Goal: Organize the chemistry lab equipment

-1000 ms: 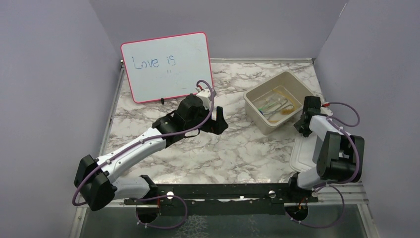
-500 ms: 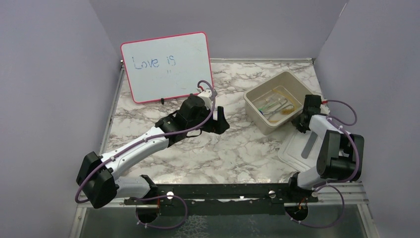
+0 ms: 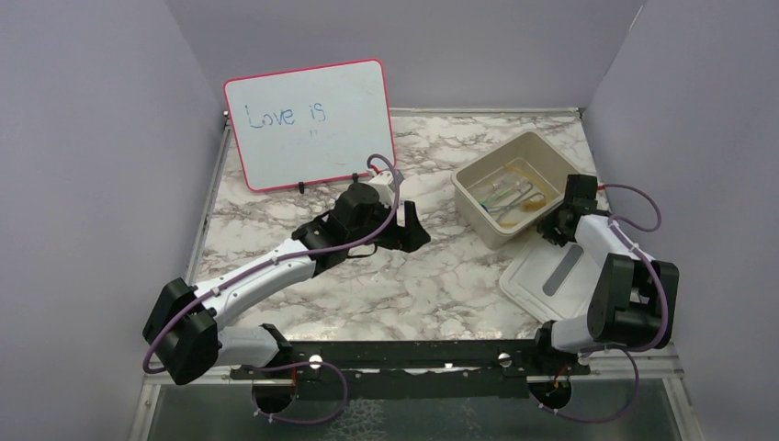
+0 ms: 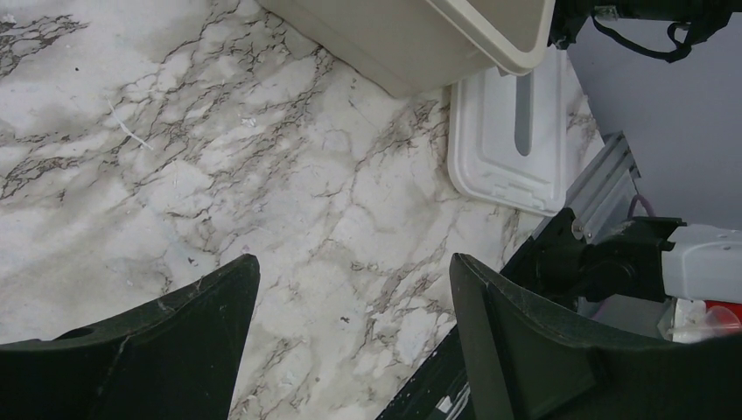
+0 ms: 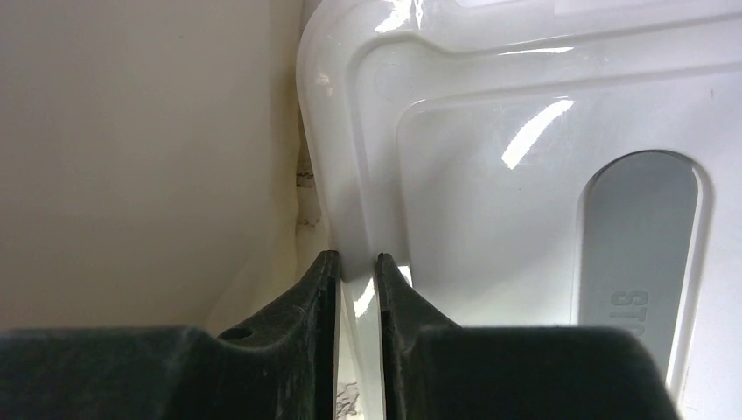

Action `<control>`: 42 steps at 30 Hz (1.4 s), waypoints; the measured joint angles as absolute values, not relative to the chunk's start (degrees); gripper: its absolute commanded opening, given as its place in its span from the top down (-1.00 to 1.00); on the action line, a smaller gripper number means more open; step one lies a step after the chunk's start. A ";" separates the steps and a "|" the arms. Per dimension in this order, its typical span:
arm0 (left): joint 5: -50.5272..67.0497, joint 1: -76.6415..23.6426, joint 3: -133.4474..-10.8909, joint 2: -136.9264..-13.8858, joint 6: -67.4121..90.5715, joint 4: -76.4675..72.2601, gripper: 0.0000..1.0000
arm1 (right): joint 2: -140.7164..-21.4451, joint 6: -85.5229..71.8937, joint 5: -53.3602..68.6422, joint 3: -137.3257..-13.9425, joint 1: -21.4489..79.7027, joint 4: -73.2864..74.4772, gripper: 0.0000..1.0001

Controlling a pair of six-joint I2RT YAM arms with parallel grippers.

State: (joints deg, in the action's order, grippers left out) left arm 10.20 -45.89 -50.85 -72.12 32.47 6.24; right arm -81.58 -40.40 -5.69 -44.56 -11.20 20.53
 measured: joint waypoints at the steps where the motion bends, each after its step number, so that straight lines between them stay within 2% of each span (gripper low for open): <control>1: 10.31 -45.89 -50.76 -72.12 32.53 5.78 -0.64 | -81.56 -40.38 -5.72 -44.56 -11.20 20.80 0.98; 7: 12.27 -45.95 -49.63 -72.29 33.76 2.07 -0.63 | -77.10 -39.77 -5.80 -44.53 -11.20 23.97 0.97; 16: 14.02 -50.02 -49.25 -77.10 39.03 -9.30 -0.65 | -62.02 -40.12 -6.24 -44.53 -11.20 26.74 0.98; 27: 11.57 -61.17 -53.89 -91.24 42.26 -18.68 -0.66 | -48.36 -42.11 -5.91 -44.01 -11.20 28.80 0.97; 33: 8.40 -63.53 -58.63 -97.97 44.66 -22.39 -0.66 | -47.90 -42.74 -4.54 -44.88 -11.20 30.00 0.97; 37: 4.82 -63.79 -58.70 -99.09 46.13 -22.96 -0.61 | -50.52 -42.35 -4.49 -44.88 -11.20 30.20 0.69; 42: 1.21 -63.77 -58.70 -99.18 46.09 -22.52 -0.43 | -57.21 -41.45 -3.42 -42.11 -11.20 29.74 0.81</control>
State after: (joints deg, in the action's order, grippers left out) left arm 1.21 -63.77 -58.70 -99.18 46.09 -22.52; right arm -57.21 -41.45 -3.42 -42.11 -11.20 29.74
